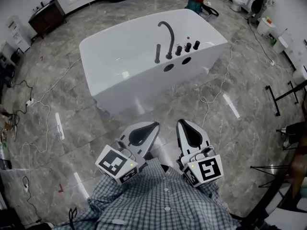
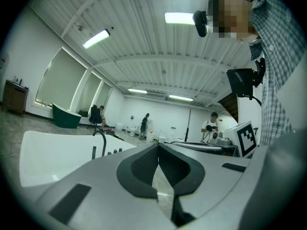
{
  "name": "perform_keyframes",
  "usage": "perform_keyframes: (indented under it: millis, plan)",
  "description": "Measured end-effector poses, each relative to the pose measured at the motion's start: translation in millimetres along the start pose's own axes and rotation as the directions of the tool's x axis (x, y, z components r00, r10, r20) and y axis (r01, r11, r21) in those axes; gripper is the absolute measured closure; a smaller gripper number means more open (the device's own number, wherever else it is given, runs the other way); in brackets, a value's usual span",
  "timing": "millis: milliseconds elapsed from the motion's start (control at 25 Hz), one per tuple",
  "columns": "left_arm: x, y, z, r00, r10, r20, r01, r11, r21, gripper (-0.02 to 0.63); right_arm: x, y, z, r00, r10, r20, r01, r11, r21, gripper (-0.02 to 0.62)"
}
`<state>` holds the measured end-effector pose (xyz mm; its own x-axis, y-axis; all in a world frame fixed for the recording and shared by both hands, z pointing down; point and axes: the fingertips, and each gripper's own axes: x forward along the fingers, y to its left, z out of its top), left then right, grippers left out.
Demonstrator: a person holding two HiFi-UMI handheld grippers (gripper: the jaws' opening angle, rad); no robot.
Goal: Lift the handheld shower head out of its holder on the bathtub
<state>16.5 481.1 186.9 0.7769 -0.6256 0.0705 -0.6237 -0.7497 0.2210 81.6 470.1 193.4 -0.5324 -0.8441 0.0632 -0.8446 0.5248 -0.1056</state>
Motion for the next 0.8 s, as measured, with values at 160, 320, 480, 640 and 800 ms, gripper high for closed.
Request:
perform_keyframes:
  millis: [160, 320, 480, 640, 800]
  plan:
    - [13, 17, 1, 1.0, 0.0, 0.007, 0.0, 1.0, 0.002, 0.595, 14, -10, -2, 1.0, -0.004, -0.005, 0.004, 1.0, -0.007, 0.571]
    - [35, 45, 1, 1.0, -0.002, 0.0, 0.002, 1.0, 0.003, 0.595, 39, -25, -3, 1.0, -0.007, -0.01, 0.006, 1.0, -0.017, 0.571]
    - [61, 85, 8, 1.0, -0.008, -0.006, 0.008, 1.0, 0.019, 0.595, 79, -47, -3, 1.0, -0.024, -0.011, 0.023, 1.0, -0.017, 0.571]
    - [91, 133, 23, 1.0, -0.01, -0.019, 0.011, 0.998, 0.061, 0.595, 131, -69, 2, 0.999, -0.035, -0.026, 0.034, 0.999, -0.007, 0.571]
    - [124, 182, 33, 0.999, -0.029, -0.041, 0.031, 0.998, 0.059, 0.595, 188, -91, 7, 0.999, -0.041, -0.033, 0.041, 0.999, 0.007, 0.571]
